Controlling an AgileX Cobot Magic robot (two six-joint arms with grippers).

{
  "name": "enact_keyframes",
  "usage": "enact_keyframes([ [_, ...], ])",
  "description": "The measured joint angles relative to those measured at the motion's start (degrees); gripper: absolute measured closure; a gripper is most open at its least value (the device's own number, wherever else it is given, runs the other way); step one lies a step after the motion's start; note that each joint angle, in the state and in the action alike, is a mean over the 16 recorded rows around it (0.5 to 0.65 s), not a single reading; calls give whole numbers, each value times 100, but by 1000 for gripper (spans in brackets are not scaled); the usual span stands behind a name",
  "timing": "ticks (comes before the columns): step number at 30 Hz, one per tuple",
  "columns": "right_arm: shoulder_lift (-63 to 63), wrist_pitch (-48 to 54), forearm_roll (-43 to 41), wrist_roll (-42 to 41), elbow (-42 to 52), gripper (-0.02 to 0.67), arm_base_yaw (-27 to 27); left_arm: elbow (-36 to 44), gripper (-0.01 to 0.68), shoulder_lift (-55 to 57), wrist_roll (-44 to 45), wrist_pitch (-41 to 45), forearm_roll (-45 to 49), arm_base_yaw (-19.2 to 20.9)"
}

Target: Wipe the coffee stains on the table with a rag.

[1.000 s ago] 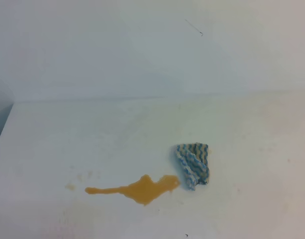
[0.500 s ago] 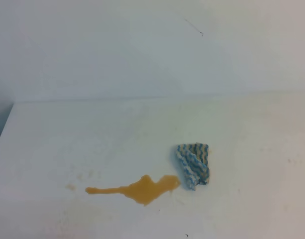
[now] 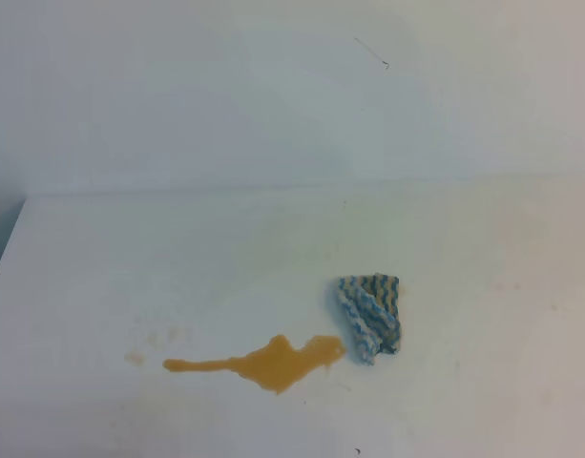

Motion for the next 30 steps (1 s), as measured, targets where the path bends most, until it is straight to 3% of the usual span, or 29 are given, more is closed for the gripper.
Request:
enact_keyframes([
  [17, 2008, 557, 2342, -511, -79, 653, 0, 0, 672, -8, 0, 0, 0, -10],
  [30, 4909, 1844, 5180, -3333, -415, 630, 350, 0, 673, -8, 0, 0, 0, -10],
])
